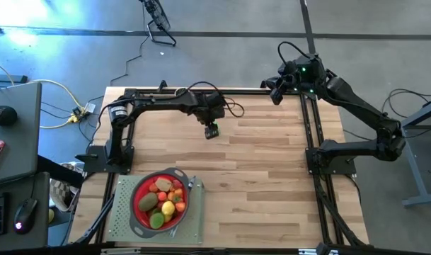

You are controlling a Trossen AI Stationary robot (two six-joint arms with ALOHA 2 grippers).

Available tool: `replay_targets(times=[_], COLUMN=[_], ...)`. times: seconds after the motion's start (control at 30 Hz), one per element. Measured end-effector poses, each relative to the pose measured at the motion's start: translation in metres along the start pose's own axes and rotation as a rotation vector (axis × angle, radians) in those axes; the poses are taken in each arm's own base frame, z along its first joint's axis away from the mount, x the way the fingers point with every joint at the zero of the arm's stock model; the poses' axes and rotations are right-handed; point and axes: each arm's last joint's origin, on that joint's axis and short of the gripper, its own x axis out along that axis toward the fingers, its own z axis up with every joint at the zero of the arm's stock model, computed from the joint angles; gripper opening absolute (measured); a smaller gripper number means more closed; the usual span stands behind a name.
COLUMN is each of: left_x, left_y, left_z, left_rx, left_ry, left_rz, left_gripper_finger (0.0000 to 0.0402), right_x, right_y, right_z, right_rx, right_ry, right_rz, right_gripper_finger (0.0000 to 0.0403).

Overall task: Pick & Place Fruit
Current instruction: Put the half avocado into the red strainer bowl on the shelf

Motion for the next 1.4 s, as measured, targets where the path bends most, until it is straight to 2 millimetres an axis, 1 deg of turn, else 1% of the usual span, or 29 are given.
replay_targets(times=[0.07, 0.13, 0.23, 0.57, 0.67, 0.9, 1.03, 1.13, 1.23, 1.33, 1.4], left_x=[0.0, -0.002, -0.002, -0.002, -0.002, -0.002, -0.002, -0.001, -0.001, 0.007, 0.017], left_y=[0.007, 0.013, 0.018, 0.02, 0.02, 0.02, 0.02, 0.02, 0.02, 0.02, 0.019], left_z=[-0.001, -0.002, -0.003, 0.002, 0.002, 0.002, 0.002, 0.005, 0.005, 0.003, -0.002], left_rx=[-0.023, -0.041, -0.079, -0.079, -0.098, -0.099, -0.098, -0.095, -0.097, -0.13, -0.155], left_ry=[0.004, -0.003, -0.011, -0.055, -0.053, -0.053, -0.055, -0.078, -0.087, -0.057, -0.004], left_rz=[-0.014, -0.066, -0.115, -0.032, -0.032, -0.032, -0.04, -0.053, -0.054, -0.063, -0.084], left_gripper_finger=[0.0223, 0.0223, 0.0223, 0.0226, 0.0246, 0.0324, 0.0356, 0.0366, 0.0367, 0.0367, 0.0367], right_x=[0.0, 0.0, 0.0, 0.0, 0.0, 0.0, 0.0, 0.0, 0.0, 0.0, 0.0], right_y=[0.0, 0.0, 0.0, 0.0, 0.0, 0.0, 0.0, 0.0, 0.0, 0.0, 0.0], right_z=[0.0, 0.0, 0.0, 0.0, 0.0, 0.0, 0.0, 0.0, 0.0, 0.0, 0.0], right_rx=[-0.004, -0.014, -0.029, -0.051, -0.057, -0.057, -0.057, -0.057, -0.057, -0.057, -0.056], right_ry=[0.0, 0.0, 0.0, 0.0, 0.0, 0.0, 0.0, 0.001, 0.001, 0.001, 0.001], right_rz=[-0.003, -0.003, -0.003, -0.004, -0.004, -0.004, -0.004, -0.004, -0.004, -0.004, -0.004], right_gripper_finger=[0.0003, 0.0003, 0.0003, 0.0003, 0.0003, 0.0003, 0.0003, 0.0003, 0.0003, 0.0003, 0.0003])
